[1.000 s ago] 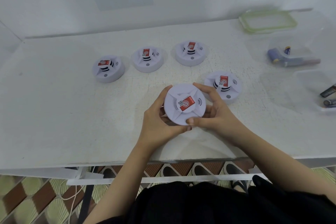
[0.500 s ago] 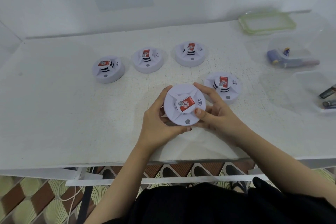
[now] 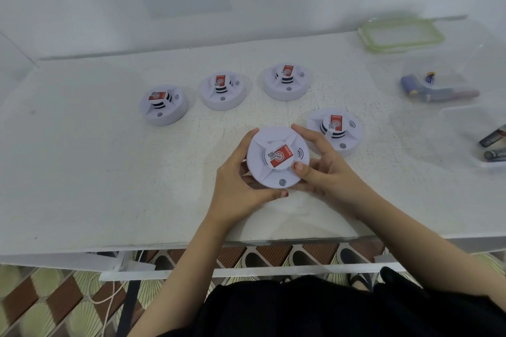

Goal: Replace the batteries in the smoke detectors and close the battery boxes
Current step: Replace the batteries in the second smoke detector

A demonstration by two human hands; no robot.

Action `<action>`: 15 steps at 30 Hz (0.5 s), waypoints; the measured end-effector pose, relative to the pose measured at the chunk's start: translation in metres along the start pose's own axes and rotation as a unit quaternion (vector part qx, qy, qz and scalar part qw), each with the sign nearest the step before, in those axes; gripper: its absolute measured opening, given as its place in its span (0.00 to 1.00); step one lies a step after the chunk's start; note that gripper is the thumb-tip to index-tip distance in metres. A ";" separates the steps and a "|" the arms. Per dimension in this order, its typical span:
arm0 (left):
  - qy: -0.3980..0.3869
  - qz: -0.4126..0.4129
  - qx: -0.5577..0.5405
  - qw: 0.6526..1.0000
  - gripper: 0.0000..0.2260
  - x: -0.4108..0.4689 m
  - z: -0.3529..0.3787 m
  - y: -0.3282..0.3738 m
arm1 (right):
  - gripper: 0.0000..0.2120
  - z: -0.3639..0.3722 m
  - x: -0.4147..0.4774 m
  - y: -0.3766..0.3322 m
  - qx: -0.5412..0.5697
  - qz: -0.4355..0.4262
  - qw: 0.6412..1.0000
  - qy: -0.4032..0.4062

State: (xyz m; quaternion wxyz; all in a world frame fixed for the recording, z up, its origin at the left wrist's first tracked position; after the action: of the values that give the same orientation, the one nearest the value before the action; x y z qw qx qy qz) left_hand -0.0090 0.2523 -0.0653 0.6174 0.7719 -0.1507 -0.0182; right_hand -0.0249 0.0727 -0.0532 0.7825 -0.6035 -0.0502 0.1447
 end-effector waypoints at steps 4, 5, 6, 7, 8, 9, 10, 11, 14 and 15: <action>-0.003 0.005 -0.003 1.000 0.40 -0.001 0.000 0.001 | 0.27 0.000 -0.001 0.000 -0.003 0.000 1.000 0.001; -0.003 0.006 -0.002 1.000 0.40 -0.001 0.000 0.000 | 0.27 0.000 -0.001 0.000 -0.003 0.001 1.000 0.001; -0.003 0.006 -0.001 1.000 0.40 0.000 0.000 0.000 | 0.27 0.000 -0.001 0.000 -0.004 0.001 1.000 0.001; -0.003 0.005 -0.001 1.000 0.40 0.000 0.000 0.000 | 0.27 0.001 -0.001 -0.001 -0.005 0.000 1.000 0.002; -0.004 0.005 0.000 1.000 0.40 0.000 0.000 -0.001 | 0.28 0.001 -0.001 -0.001 -0.005 -0.001 1.000 0.002; -0.004 0.006 0.002 1.000 0.41 0.000 0.000 -0.001 | 0.28 0.001 -0.001 -0.001 -0.004 -0.002 1.000 0.002; -0.005 0.008 0.004 1.000 0.41 0.000 0.000 -0.002 | 0.28 0.000 -0.001 -0.001 -0.004 -0.002 1.000 0.003; -0.006 0.007 0.003 1.000 0.41 0.000 0.000 -0.003 | 0.28 0.000 -0.002 -0.001 -0.005 -0.002 1.000 0.003; -0.006 0.008 0.003 1.000 0.42 0.000 -0.001 -0.006 | 0.28 0.001 -0.002 0.000 -0.005 -0.003 1.000 0.003; -0.007 0.011 0.007 1.000 0.42 0.000 -0.001 -0.006 | 0.28 0.000 -0.002 0.000 -0.008 -0.004 1.000 0.004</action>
State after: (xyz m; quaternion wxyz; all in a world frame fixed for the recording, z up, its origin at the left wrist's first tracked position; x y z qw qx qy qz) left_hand -0.0074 0.2543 -0.0712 0.6110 0.7744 -0.1637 -0.0155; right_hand -0.0266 0.0725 -0.0527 0.7784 -0.6101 -0.0508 0.1390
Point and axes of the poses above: each hand's wrist, its own x-axis towards the middle knuckle, its own z-axis out of the palm, y = z × x, the point moved 1 cm from there along x, towards the middle knuckle, and after that the axes turned 1 degree about -y, right-handed, at the moved point
